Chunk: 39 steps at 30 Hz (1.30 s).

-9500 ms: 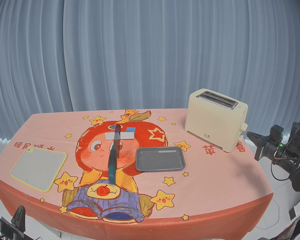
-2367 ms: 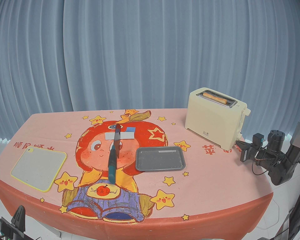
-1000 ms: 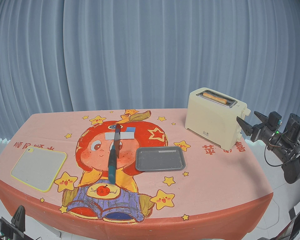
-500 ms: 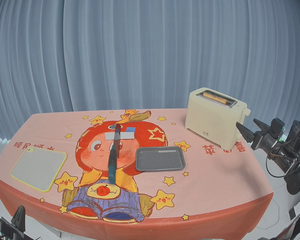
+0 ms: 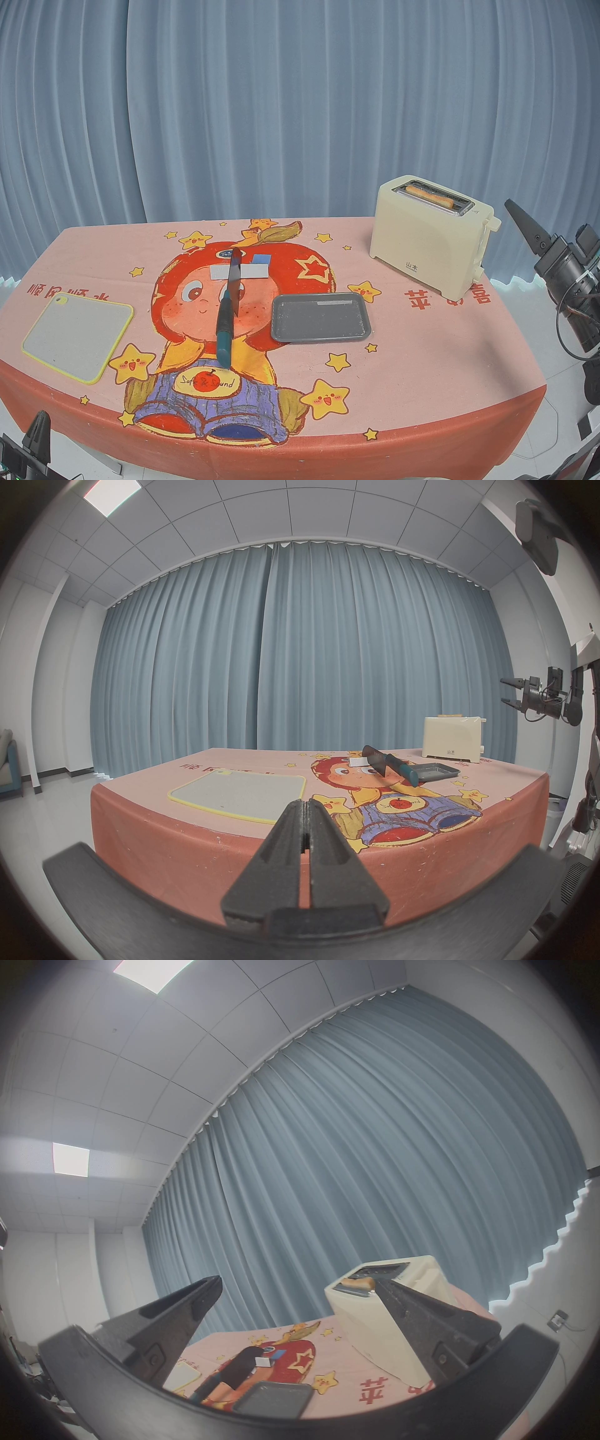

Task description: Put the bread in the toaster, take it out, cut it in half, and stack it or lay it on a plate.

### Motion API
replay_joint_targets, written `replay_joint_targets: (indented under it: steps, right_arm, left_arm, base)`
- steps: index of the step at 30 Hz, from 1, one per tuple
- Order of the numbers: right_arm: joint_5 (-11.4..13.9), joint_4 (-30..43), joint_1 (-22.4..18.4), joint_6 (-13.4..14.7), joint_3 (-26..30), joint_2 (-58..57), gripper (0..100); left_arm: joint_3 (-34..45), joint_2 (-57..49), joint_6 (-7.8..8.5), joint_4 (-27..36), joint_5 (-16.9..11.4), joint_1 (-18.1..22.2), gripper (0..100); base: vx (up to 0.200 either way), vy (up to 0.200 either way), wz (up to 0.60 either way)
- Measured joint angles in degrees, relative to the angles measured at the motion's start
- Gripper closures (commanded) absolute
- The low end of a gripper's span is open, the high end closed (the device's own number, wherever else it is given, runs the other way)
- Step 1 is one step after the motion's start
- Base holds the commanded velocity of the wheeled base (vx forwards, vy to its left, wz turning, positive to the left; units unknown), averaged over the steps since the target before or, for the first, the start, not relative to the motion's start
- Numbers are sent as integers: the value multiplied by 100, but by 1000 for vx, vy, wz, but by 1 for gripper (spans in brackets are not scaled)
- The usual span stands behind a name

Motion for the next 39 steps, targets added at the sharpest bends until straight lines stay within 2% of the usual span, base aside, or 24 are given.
replay_joint_targets:
  steps: [4, 8, 13, 23, 27, 29, 31, 35, 39]
  right_arm:
    - [71, 77, 49, -96, -243, -107, 0]
    - [285, 706, -11, -451, -647, -140, 0]
    - [503, 2423, -111, -853, -1386, -163, 0]
    - [701, 6198, -240, -1631, -3816, -63, 0]
    - [725, 7199, -282, -2088, -4725, 85, 0]
    - [703, 7427, -306, -2338, -5009, 201, 0]
    - [572, 7486, -328, -2530, -5188, 355, 0]
    - [339, 7506, -323, -2710, -5458, 656, 0]
    - [274, 7511, -274, -2921, -5706, 970, 0]
  left_arm:
    - [0, 0, 0, 0, -2, 0, 100]
    - [0, 0, 0, 0, -2, 0, 100]
    - [0, 0, 0, 0, -2, 0, 100]
    - [0, 0, 0, 0, 0, 0, 100]
    - [0, 0, 0, 0, -2, 0, 100]
    - [0, 0, 0, 0, -2, 0, 100]
    - [0, 0, 0, 0, -2, 0, 100]
    - [0, 0, 0, 0, -2, 0, 100]
    - [0, 0, 0, 0, 0, 0, 100]
  base:
    - [0, 0, 0]
    - [0, 0, 0]
    - [0, 0, 0]
    - [0, 0, 0]
    - [0, 0, 0]
    - [0, 0, 0]
    - [0, 0, 0]
    - [0, 0, 0]
    - [0, 0, 0]
